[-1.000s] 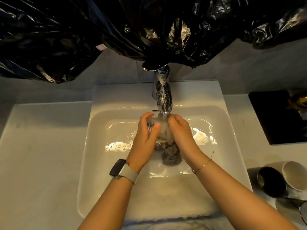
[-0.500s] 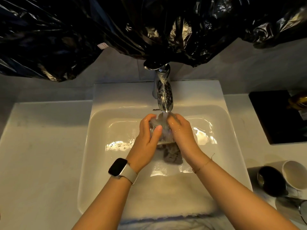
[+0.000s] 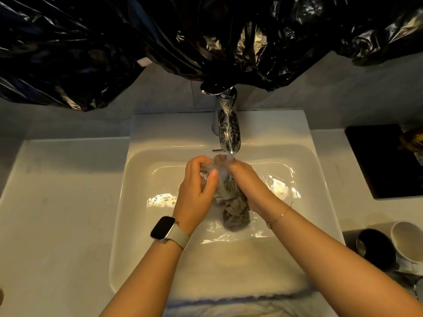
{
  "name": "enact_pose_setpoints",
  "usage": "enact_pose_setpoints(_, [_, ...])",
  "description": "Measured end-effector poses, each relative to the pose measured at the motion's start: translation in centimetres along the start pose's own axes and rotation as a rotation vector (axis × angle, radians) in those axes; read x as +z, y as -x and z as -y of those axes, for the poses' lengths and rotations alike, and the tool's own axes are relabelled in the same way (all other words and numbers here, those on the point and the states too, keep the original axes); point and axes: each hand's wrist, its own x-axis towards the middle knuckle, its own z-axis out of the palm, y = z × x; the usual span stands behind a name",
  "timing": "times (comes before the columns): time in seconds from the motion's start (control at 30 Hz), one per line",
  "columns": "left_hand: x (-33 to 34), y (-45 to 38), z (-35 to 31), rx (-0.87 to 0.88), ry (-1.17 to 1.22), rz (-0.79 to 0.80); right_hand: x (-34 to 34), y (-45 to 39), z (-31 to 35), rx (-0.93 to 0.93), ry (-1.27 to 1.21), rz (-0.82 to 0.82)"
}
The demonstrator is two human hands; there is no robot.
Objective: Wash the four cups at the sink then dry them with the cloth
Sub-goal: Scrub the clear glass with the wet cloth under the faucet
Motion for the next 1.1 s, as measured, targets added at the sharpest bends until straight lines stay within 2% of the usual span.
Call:
enact_pose_setpoints(0.1, [0.4,-0.6,-0.4,-0.255,0.25,-0.069,1.0,1.2,-0.6,-0.28,-0.033,-0.097])
enact_pose_setpoints(0.2, [0.1,-0.8,-0.7,-0.53,0.456,-0.054,1.3,2.0,-2.9,-0.494,-0.003,-0.136])
enact_pose_setpoints(0.3, [0.4,-0.1,-0.9,-0.663,0.574,-0.039,0.7,2.3,-4.4,-0.542,0.092,-0.133])
enact_pose_setpoints(0.37, [1.3,0.5,-1.3,-0.718,0.658,-0.102,0.8,2.3,-4.4,-0.51,0.036,-0.224])
enact_pose_setpoints(0.47, [2.4,0.8,-1.5,-0.734,0.663,-0.202,1.3,2.6,-4.7,-0.446,-0.085,-0.418])
enact_pose_setpoints(0.53, [2.5,0.8,-1.4,-0.713,0.663,-0.235,1.6,3.7,-5.3,-0.479,-0.079,-0.455])
enact_pose_setpoints(0.63, [1.8,1.0,-1.1,-0.691,0.651,-0.189,1.3,4.9,-5.0,-0.512,-0.066,-0.372])
enact_pose_setpoints(0.73, [1.6,1.3,-1.3,-0.696,0.667,-0.108,0.2,3.3,-3.2,-0.417,-0.055,-0.286])
enact_pose_setpoints(0.83, [1.2,1.1,-1.6,-0.836,0.808,-0.195,-0.2,3.0,-3.3,-0.375,-0.038,-0.191])
enact_pose_setpoints(0.9, [1.1,1.0,-1.5,-0.893,0.857,-0.25,0.2,4.1,-4.5,-0.434,-0.006,-0.181])
enact_pose_setpoints(1.0, [1.5,1.4,-1.7,-0.855,0.806,-0.21,0.4,4.6,-4.7,-0.532,0.059,-0.261])
enact_pose_setpoints(1.1, [2.0,2.1,-2.2,-0.754,0.702,-0.183,0.1,2.5,-2.8,-0.458,0.025,-0.297])
